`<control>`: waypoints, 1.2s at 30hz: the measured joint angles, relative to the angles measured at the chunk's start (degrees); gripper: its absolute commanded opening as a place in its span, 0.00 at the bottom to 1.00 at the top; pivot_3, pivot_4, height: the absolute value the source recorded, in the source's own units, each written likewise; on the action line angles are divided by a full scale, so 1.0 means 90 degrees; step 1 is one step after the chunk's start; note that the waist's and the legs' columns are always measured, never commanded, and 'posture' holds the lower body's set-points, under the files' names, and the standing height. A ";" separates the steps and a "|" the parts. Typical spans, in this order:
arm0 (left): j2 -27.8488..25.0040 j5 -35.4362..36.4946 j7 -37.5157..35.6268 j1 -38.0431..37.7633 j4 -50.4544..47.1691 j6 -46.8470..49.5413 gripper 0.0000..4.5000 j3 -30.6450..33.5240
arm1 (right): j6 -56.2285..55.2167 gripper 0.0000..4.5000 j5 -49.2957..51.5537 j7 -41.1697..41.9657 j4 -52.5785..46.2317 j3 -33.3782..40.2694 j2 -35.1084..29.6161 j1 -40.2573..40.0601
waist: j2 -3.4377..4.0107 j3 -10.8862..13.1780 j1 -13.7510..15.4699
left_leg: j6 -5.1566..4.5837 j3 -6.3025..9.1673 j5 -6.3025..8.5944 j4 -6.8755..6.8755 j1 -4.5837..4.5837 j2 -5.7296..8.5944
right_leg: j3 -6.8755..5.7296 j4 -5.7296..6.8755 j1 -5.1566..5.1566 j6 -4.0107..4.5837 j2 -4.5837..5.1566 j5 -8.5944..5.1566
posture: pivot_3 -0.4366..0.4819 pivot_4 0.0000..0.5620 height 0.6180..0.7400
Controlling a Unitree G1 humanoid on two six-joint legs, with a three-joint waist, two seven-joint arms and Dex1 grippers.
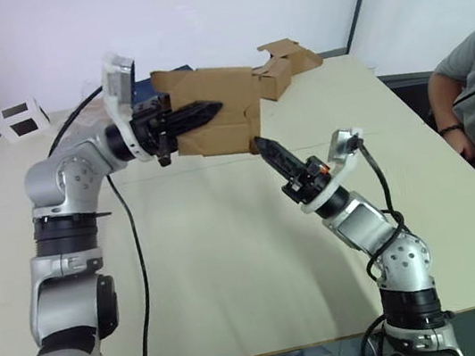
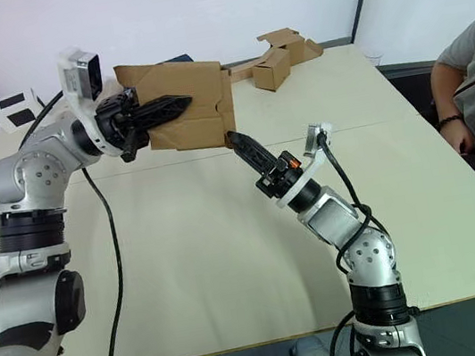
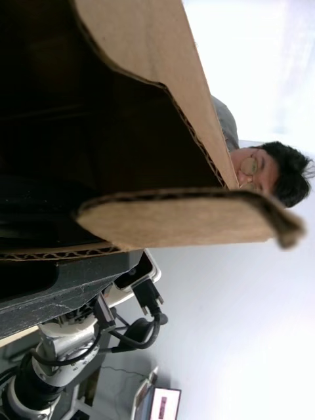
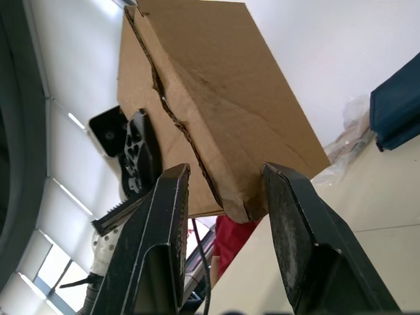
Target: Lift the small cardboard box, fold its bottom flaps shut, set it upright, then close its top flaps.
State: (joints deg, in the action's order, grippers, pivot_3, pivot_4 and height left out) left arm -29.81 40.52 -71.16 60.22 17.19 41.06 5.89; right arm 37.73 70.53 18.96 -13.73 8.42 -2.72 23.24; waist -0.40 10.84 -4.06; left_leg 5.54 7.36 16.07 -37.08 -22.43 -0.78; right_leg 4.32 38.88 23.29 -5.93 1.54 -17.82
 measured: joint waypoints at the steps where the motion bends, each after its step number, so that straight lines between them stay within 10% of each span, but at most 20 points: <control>1: 0.0001 0.0001 0.0005 0.0002 0.0000 0.0000 0.00 0.0000 | -0.0019 0.39 0.0002 -0.0014 0.0028 0.0007 0.0036 0.0030 | 0.0000 0.0000 0.0000 | 0.0002 0.0000 -0.0001 0.0000 0.0000 0.0000 | 0.0000 0.0000 0.0000 0.0000 0.0000 0.0000 | 0.48 0.27 1.00; 30: 0.0000 0.0044 0.0034 0.0006 -0.0014 0.0081 0.00 0.0029 | 0.0201 0.39 0.0815 0.0097 -0.0135 0.0710 -0.0769 0.0024 | 0.0000 0.0000 0.0004 | -0.0015 0.0000 0.0008 0.0000 0.0000 0.0000 | 0.0000 0.0000 -0.0001 0.0000 0.0000 0.0000 | 0.48 0.27 1.00; 34: 0.0017 0.0108 0.0044 0.0007 -0.0014 0.0100 0.00 0.0030 | 0.0028 0.02 0.0629 0.0013 -0.0001 0.0691 -0.0680 0.0056 | 0.0000 0.0000 -0.0004 | -0.0014 0.0000 0.0008 0.0001 0.0001 0.0000 | 0.0000 0.0001 0.0000 0.0000 -0.0001 0.0000 | 0.48 0.27 1.00; 36: 0.0020 0.0135 0.0046 0.0006 -0.0015 0.0103 0.00 0.0030 | -0.0054 0.01 0.0468 -0.0010 0.0055 0.0614 -0.0634 0.0099 | 0.0000 0.0000 -0.0001 | -0.0013 0.0000 0.0007 0.0001 0.0001 0.0000 | 0.0000 0.0001 0.0000 0.0000 -0.0001 0.0000 | 0.48 0.27 1.00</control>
State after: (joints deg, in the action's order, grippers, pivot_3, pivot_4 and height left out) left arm -29.63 41.74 -70.74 60.28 17.05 41.99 6.16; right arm 37.24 74.75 18.87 -13.24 13.95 -8.42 24.13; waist -0.40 10.84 -4.07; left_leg 5.42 7.36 16.14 -37.07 -22.42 -0.78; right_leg 4.32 38.89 23.29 -5.93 1.53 -17.82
